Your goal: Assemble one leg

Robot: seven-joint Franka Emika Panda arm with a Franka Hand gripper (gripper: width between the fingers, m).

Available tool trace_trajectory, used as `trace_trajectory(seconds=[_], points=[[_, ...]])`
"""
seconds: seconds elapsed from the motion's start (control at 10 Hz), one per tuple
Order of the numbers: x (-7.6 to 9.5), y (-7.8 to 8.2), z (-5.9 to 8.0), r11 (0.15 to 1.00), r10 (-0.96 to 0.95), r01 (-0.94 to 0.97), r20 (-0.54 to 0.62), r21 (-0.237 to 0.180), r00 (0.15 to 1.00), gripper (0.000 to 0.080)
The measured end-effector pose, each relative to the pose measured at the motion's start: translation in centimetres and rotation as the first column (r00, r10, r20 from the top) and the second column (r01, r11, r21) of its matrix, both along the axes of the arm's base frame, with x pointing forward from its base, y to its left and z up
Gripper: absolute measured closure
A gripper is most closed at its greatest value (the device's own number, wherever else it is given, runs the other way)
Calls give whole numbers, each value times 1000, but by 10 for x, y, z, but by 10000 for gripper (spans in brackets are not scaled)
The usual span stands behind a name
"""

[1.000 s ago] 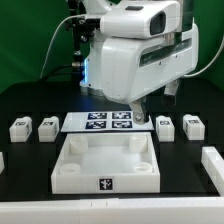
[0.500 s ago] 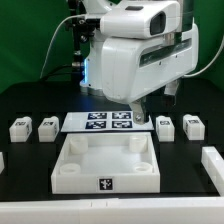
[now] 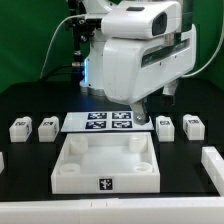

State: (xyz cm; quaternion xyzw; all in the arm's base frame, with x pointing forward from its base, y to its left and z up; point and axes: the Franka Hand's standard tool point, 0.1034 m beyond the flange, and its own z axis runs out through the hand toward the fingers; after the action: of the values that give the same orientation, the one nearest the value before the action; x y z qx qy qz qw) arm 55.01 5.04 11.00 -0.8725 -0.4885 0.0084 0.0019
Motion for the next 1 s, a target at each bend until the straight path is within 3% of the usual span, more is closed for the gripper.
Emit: trace_trajectory(seconds=[0.3,0.5,0.7,1.0], points=[[-53,-23,-19,954,300,-300,2,5,954,150],[-81,-52,-42,850,527,-527,3,18,850,150],[-89,-64,-65,864,502,-502,-2,32,865,150],[-100,-66,-99,873,487,-485,-13,55,874,150]])
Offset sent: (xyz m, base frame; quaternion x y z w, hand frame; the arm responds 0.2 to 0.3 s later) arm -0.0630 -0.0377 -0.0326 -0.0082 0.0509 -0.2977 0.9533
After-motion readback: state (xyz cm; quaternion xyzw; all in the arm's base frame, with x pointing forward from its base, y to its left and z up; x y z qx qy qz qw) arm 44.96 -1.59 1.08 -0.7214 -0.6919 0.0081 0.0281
